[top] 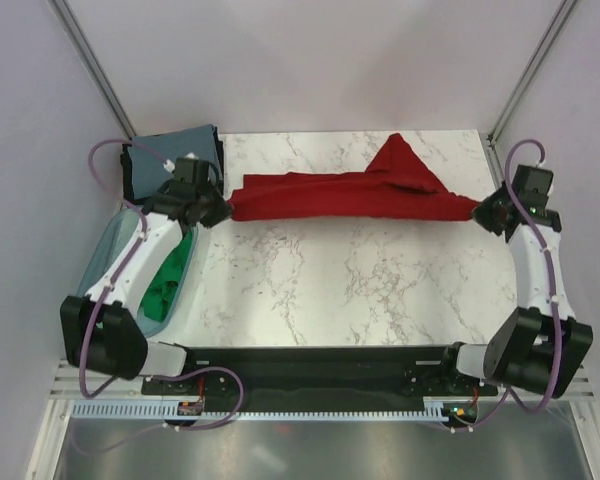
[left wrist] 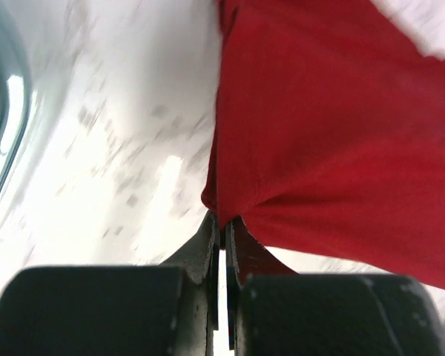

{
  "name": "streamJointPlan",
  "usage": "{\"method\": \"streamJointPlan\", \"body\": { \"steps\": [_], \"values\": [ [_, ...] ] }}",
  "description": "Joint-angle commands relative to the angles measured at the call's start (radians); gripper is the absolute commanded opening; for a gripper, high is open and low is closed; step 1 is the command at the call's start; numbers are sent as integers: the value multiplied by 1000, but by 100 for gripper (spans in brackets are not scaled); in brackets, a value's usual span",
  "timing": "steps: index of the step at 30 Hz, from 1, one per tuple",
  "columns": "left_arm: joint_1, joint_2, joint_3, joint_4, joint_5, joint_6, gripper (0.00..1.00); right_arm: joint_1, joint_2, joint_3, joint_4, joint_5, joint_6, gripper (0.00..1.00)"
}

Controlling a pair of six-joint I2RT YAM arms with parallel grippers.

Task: Fold and stack the t-shirts

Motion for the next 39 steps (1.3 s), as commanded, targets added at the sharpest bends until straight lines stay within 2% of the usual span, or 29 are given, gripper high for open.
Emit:
{"method": "streamJointPlan", "body": {
  "steps": [1, 5, 9, 11, 12, 13, 14, 15, 16, 18, 22, 25, 26, 28, 30, 32, 33, 35, 39],
  "values": [
    [8, -108, -240, -36, 1, -13, 2, -27, -72, -235, -69, 11, 10, 0],
    [8, -251, -515, 3, 25, -61, 4, -106, -126, -380, -67, -41, 30, 0],
    [8, -382, -629, 5, 68, -78, 10, -147, -213, -466, -85, -58, 46, 1],
    [8, -435, -669, 1, 74, -87, 13, -153, -273, -490, -95, -53, 53, 13],
    [8, -446, -678, 1, 90, -90, 16, -153, -291, -496, -105, -55, 60, 23],
    [8, -457, -687, 0, 97, -93, 18, -153, -317, -501, -113, -59, 63, 62],
    [8, -469, -699, -2, 108, -99, 21, -153, -330, -504, -122, -59, 64, 79],
    [6, -475, -703, -2, 119, -101, 30, -153, -340, -506, -130, -59, 69, 87],
    [5, -480, -706, -3, 137, -107, 34, -153, -360, -503, -143, -49, 69, 94],
    [0, -495, -700, -9, 154, -107, 42, -153, -380, -495, -156, -38, 66, 95],
    [-1, -535, -651, -45, 143, -83, 45, -143, -408, -441, -127, -79, 60, 95],
    [-3, -554, -612, -25, 133, -76, 46, -51, -364, -382, -17, -148, 86, 95],
    [-6, -560, -621, -2, 130, -76, 46, 31, -335, -349, 2, -135, 87, 95],
    [-12, -563, -669, 94, 145, -87, 45, 165, -215, -210, 8, -87, 61, 96],
    [-24, -557, -704, 158, 142, -101, 44, 221, -70, -115, 19, -58, 11, 97],
    [-63, -546, -755, 251, 127, -116, 44, 248, 33, 25, 36, -61, -11, 98],
    [-93, -540, -765, 276, 107, -121, 44, 253, 137, 115, 65, -75, -29, 98],
    [-128, -526, -795, 345, 79, -122, 44, 268, 245, 210, 96, -101, -61, 98],
    [-198, -526, -854, 452, 27, -127, 45, 298, 585, 538, 94, -134, -152, 97]
  ]
}}
